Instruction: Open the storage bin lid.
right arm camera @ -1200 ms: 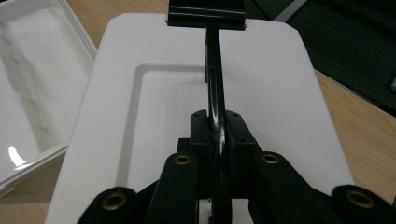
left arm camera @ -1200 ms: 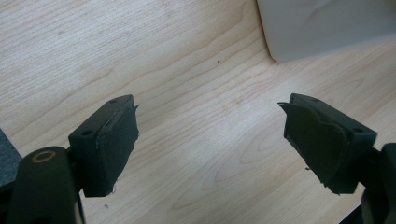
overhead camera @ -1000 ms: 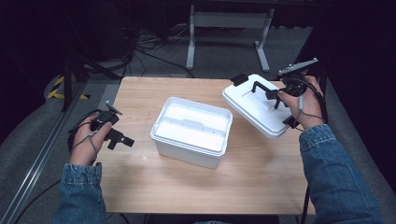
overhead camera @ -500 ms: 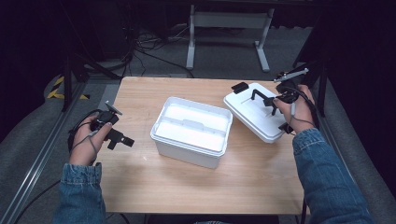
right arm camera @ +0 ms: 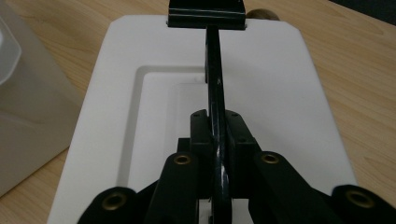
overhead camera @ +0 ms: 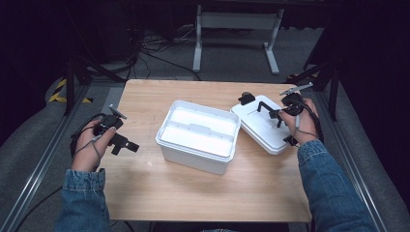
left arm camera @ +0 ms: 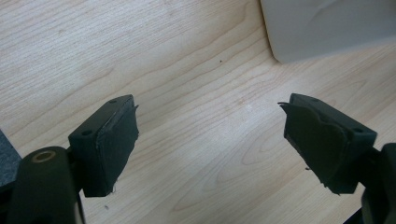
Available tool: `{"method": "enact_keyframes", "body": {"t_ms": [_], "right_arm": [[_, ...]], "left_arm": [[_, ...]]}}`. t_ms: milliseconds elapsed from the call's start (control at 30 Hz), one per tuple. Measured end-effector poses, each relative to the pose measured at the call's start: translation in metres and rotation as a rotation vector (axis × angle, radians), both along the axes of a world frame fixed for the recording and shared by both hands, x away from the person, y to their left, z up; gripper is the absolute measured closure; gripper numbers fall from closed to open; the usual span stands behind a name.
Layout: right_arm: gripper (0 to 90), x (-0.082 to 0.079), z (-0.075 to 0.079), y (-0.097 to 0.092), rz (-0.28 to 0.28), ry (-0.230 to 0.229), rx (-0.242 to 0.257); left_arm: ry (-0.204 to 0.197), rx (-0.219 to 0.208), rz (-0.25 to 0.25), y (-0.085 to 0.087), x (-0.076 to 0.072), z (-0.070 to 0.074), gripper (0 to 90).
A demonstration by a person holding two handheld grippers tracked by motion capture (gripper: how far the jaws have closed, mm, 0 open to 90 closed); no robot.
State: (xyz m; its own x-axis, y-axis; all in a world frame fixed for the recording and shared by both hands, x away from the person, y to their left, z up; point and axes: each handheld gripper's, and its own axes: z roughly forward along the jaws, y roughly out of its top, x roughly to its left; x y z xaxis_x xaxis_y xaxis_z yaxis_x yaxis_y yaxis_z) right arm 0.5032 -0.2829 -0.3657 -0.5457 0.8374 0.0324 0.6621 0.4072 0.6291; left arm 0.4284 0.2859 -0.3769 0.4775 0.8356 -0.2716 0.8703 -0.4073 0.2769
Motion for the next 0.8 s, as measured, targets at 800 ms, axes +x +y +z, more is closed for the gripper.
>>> {"method": "enact_keyframes", "body": {"t_ms": [800], "right_arm": [[84.3, -0.002, -0.036, 0.001, 0.000, 0.058, 0.009]], "left_arm": [[-0.002, 0.010, -0.001, 0.000, 0.000, -0.001, 18.4]]}}
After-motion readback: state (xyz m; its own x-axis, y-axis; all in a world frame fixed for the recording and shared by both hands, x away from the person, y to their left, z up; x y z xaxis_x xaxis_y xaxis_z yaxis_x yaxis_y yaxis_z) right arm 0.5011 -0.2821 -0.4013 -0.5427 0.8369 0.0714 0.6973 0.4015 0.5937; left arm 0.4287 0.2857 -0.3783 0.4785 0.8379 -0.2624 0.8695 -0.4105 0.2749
